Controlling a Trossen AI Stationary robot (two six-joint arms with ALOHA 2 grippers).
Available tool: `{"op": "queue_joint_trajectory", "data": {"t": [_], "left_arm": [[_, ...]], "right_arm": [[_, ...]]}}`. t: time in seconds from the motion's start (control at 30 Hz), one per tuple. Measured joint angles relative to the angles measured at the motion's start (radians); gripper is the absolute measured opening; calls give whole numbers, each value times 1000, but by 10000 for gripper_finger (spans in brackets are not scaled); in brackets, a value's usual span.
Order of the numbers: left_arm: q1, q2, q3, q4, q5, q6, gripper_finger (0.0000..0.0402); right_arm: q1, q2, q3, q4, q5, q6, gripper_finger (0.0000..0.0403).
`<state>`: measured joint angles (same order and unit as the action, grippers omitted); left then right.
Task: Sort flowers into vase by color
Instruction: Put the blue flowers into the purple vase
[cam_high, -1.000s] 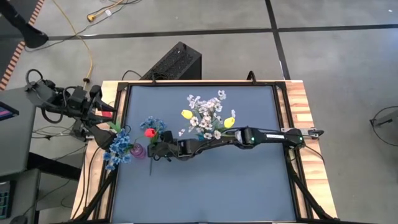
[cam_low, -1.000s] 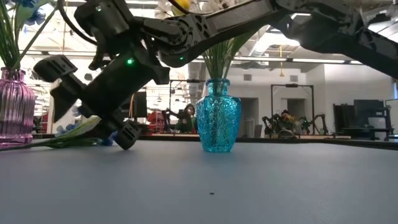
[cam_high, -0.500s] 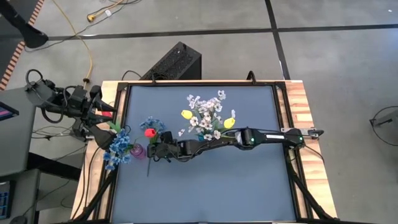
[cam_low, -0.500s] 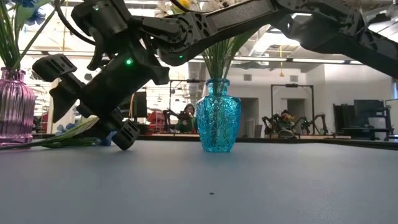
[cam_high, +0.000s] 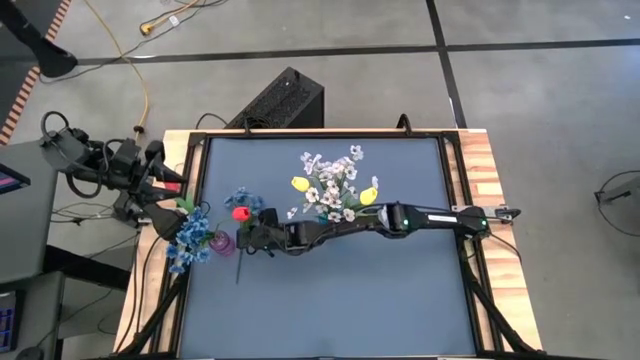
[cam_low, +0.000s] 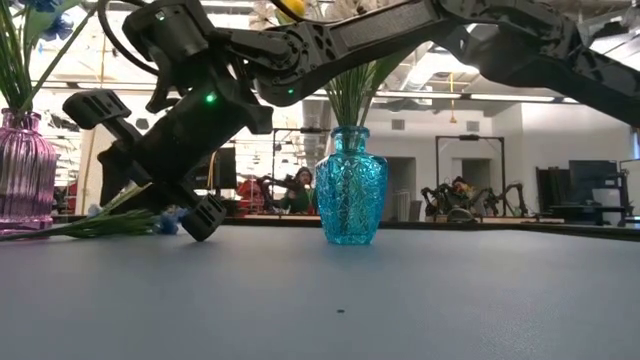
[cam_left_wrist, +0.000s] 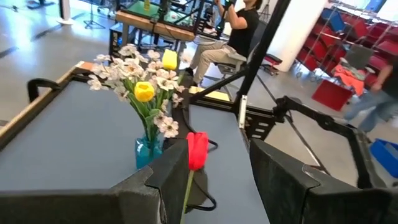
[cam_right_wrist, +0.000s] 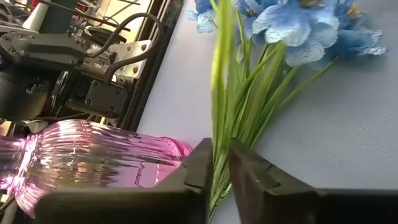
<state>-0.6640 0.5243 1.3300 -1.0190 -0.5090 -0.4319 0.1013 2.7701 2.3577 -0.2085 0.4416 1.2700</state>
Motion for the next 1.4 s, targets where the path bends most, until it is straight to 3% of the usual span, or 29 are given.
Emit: {"op": "queue_joint_trajectory", "data": {"t": [0.2, 0.47, 0.63, 0.9, 1.07, 1.2, 1.4], "left_arm": [[0, 0, 0, 0, 16, -4, 160], [0, 0, 0, 0, 35, 13, 160], [0, 0, 0, 0, 42, 20, 160], [0, 0, 0, 28, 60, 20, 160], [0, 0, 1, 53, 69, 35, 160], [0, 0, 1, 54, 67, 44, 160], [0, 0, 1, 53, 59, 46, 160]], "right_arm": [[-12, 0, -1, 5, -6, 2, 16], [6, -16, -4, 16, -7, -14, 16], [44, -63, -10, -88, -9, -39, 16], [137, -278, -1, -296, 44, -121, 16], [181, -349, -6, -399, 84, -153, 16], [192, -353, -3, -367, 109, -142, 43], [164, -240, -5, -156, 96, -219, 95]]}}
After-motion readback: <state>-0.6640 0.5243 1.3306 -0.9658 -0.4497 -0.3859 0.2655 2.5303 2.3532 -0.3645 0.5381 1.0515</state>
